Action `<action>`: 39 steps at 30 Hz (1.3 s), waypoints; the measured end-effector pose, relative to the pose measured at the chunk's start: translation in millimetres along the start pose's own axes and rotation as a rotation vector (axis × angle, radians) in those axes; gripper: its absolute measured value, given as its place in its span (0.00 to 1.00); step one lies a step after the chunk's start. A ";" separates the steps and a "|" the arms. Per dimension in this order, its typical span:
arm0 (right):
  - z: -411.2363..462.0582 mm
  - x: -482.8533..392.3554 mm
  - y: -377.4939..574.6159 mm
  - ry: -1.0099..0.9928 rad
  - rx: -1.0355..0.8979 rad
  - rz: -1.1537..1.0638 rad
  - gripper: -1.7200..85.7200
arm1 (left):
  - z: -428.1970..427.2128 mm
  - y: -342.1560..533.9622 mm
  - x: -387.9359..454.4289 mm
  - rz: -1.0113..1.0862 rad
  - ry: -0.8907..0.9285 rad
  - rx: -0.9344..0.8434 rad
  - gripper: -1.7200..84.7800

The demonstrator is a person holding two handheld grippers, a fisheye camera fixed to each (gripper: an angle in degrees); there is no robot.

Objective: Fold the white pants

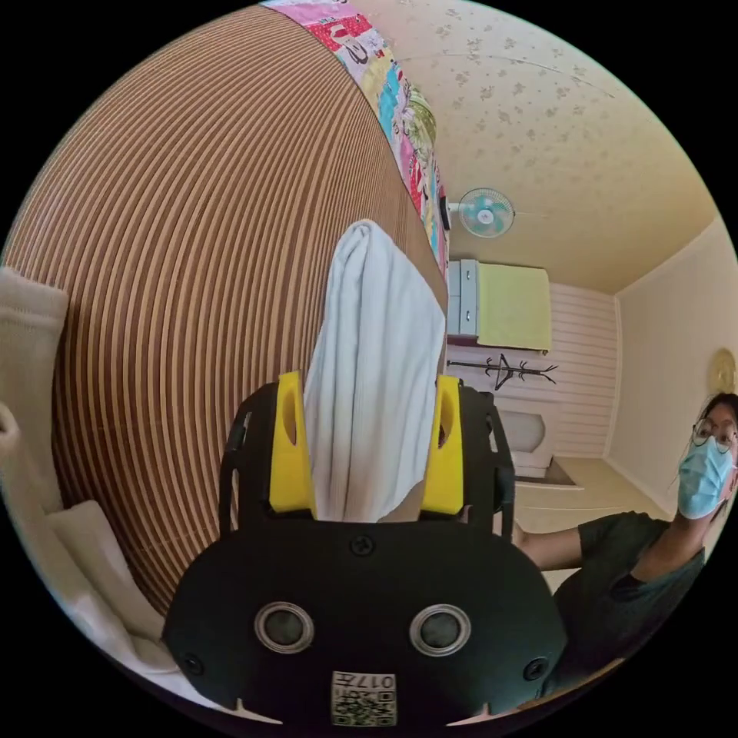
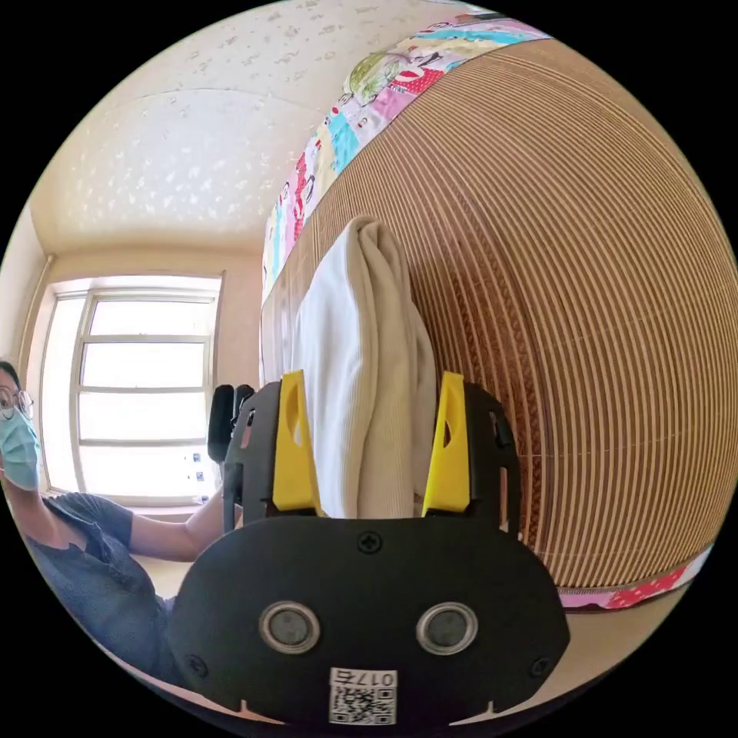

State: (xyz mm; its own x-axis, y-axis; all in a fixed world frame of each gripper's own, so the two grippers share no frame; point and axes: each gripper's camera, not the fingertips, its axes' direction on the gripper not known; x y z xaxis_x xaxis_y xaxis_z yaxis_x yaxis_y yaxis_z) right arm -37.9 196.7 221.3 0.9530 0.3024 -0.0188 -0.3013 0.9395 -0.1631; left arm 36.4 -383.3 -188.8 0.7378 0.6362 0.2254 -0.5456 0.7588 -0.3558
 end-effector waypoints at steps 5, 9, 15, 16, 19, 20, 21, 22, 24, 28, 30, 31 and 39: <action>35.3 24.3 -0.4 -0.063 -0.099 0.064 0.27 | 40.2 7.5 -12.7 -0.039 0.043 -0.030 0.23; 52.5 43.8 4.4 -0.402 -0.163 0.158 0.19 | 59.6 17.0 -23.0 -0.091 0.212 -0.062 0.19; 50.5 -30.1 38.7 -0.454 -0.194 0.110 0.14 | 7.3 71.6 40.4 -0.047 0.141 -0.030 0.16; 53.5 -52.7 45.0 -0.511 -0.195 0.101 0.13 | -19.0 87.2 56.5 -0.033 0.130 0.009 0.16; 74.9 -113.7 54.8 -0.626 -0.199 0.069 0.12 | -93.5 127.8 94.7 -0.015 0.075 0.121 0.15; 90.1 -139.7 55.5 -0.660 -0.218 0.049 0.12 | -109.0 134.7 102.7 -0.006 0.052 0.140 0.15; 98.7 -154.3 55.4 -0.674 -0.227 0.030 0.12 | -142.5 148.0 119.1 0.013 0.000 0.181 0.15; 116.2 -182.2 54.2 -0.702 -0.242 -0.010 0.12 | -176.0 159.7 135.0 0.040 -0.051 0.220 0.15; 146.6 -217.3 51.8 -0.734 -0.256 -0.033 0.13 | -220.5 172.2 150.5 0.060 -0.132 0.267 0.16; 243.7 -254.3 51.0 -0.540 -0.382 0.030 0.15 | -301.9 214.3 125.8 -0.234 -0.390 0.550 0.17; 277.1 -249.8 51.8 -0.327 -0.524 0.070 0.14 | -316.1 250.9 115.5 -0.346 -0.413 0.744 0.16; 280.9 -244.6 53.4 -0.186 -0.578 0.106 0.12 | -312.5 267.4 111.9 -0.363 -0.383 0.797 0.15; 141.5 -193.2 79.9 0.077 -0.614 0.046 0.03 | -112.1 259.0 83.5 -0.412 -0.462 0.433 0.15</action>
State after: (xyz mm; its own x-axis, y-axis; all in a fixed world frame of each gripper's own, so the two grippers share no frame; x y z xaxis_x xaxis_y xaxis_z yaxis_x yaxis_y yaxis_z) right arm -250.5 236.2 351.5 0.9458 0.3067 -0.1068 -0.2910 0.6543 -0.6980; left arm 1.3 -149.2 -363.8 0.7264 0.2112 0.6541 -0.4396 0.8742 0.2060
